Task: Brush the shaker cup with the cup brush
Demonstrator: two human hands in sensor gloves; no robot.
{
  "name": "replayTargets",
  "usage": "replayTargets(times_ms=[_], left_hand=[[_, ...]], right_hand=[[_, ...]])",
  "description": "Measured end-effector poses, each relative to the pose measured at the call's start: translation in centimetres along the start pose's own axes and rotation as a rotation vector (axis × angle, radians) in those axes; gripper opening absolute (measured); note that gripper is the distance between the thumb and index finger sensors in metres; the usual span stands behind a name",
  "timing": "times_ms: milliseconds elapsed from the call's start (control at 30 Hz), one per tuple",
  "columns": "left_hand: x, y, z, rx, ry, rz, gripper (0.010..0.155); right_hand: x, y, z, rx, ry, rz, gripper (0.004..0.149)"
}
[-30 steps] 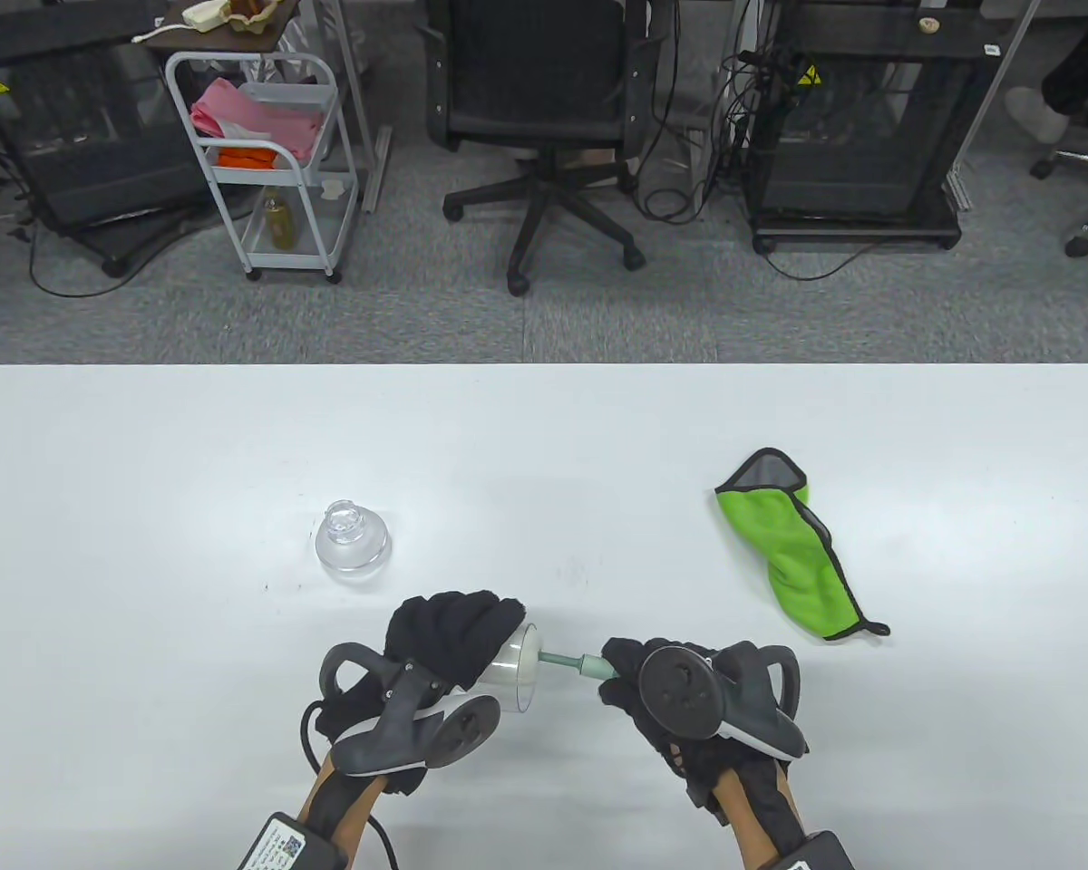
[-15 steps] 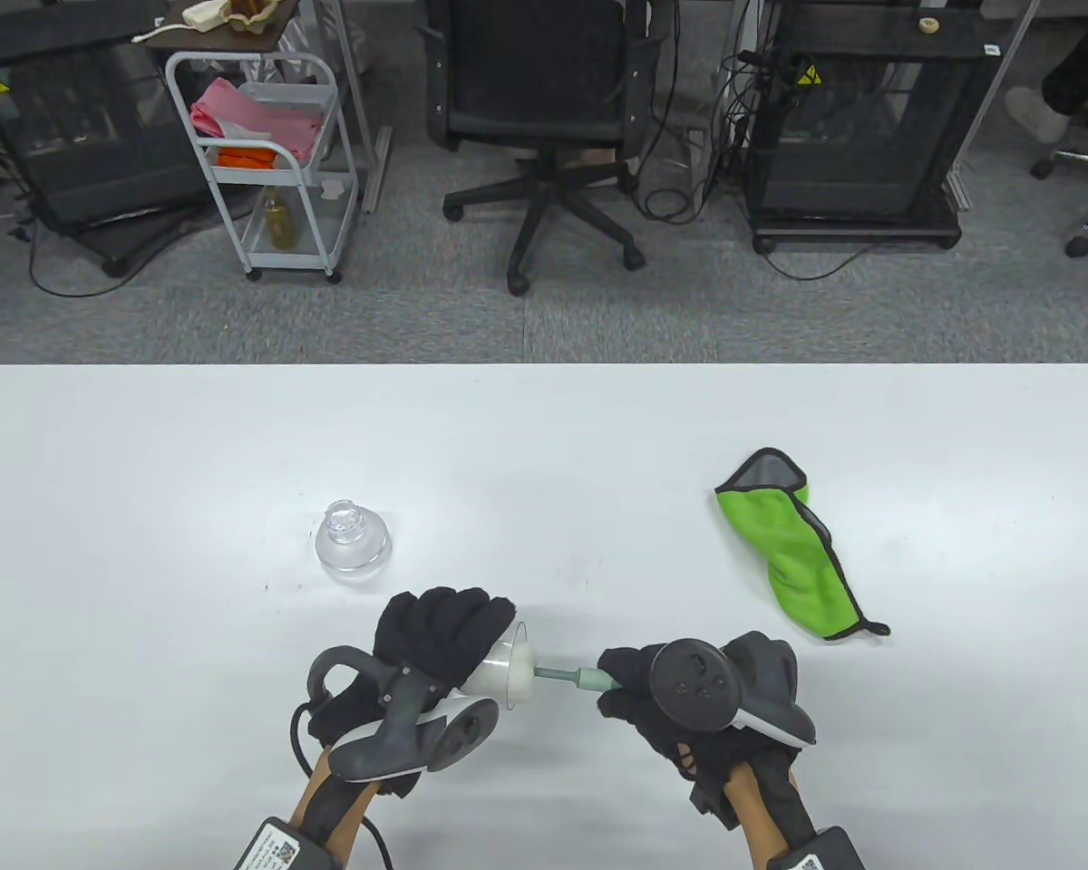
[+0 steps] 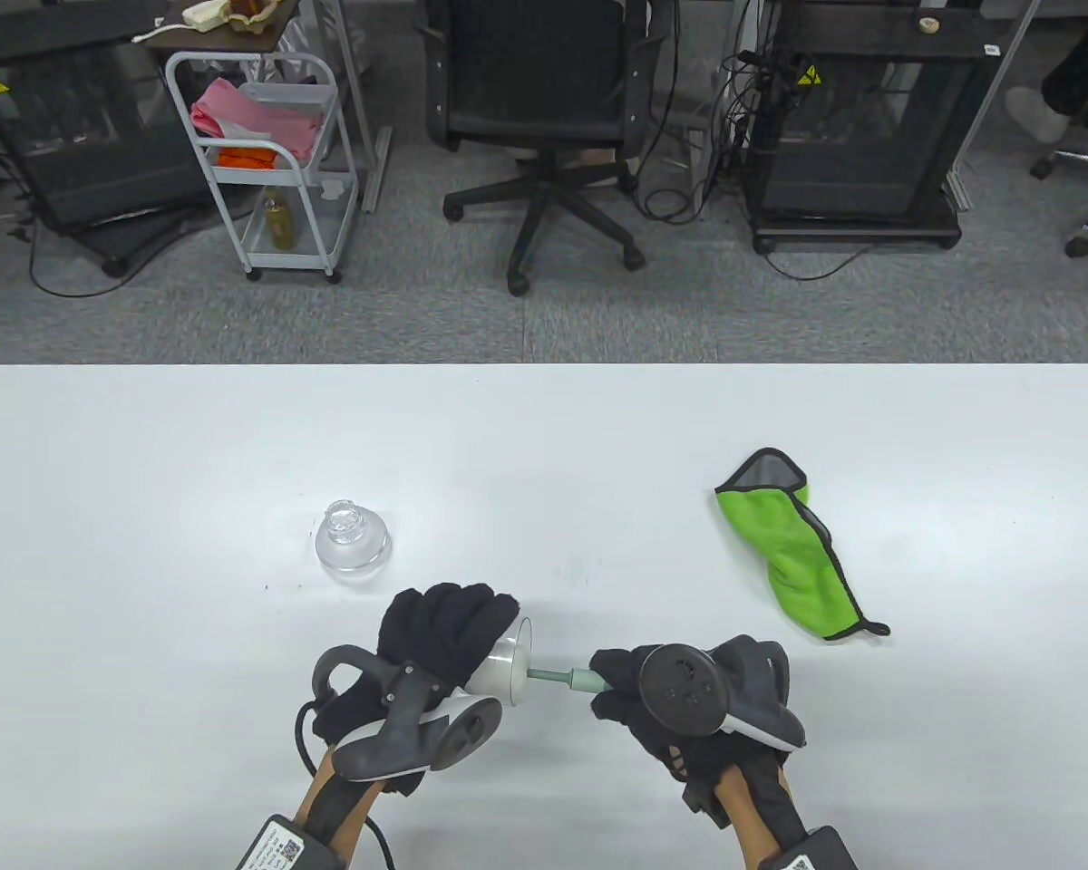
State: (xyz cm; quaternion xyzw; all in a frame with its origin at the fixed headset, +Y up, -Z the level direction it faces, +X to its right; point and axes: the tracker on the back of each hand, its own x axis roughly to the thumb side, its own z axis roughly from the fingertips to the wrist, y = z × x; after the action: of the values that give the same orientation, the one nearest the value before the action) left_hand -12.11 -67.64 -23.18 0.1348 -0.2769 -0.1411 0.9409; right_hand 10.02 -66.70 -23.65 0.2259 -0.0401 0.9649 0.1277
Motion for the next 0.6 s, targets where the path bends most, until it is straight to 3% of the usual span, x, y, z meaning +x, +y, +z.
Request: replayTargets(times_ms=[167, 267, 333, 433, 500, 600], left_hand=[[1.0, 1.1, -0.3, 0.045, -0.024, 0.080, 0.113], [1.0, 1.0, 0.0, 0.041, -0.037, 0.041, 0.113], [0.5, 1.1, 0.2, 0.035, -0.013, 0.095, 0.113], [0.0, 1.4, 0.4, 0.054, -0.003, 0.082, 0.114], [-0.4, 1.5, 0.5, 0.062, 0.014, 0.089, 0.114], [-0.4, 0.9, 0.5, 0.036, 0.009, 0.091, 0.114]], right_hand=[[0.5, 0.4, -0.1, -0.078, 0.050, 0.069, 0.051], [0.6, 0.9, -0.3, -0.046, 0.056, 0.108, 0.051], [0.6, 1.3, -0.5, 0.040, 0.057, 0.092, 0.051], [0.3, 1.1, -0.4, 0.095, 0.024, -0.043, 0.051], [0.0, 0.5, -0.1, 0.060, 0.003, -0.100, 0.051], [0.1, -0.4, 0.5, -0.083, 0.033, -0.012, 0.051]])
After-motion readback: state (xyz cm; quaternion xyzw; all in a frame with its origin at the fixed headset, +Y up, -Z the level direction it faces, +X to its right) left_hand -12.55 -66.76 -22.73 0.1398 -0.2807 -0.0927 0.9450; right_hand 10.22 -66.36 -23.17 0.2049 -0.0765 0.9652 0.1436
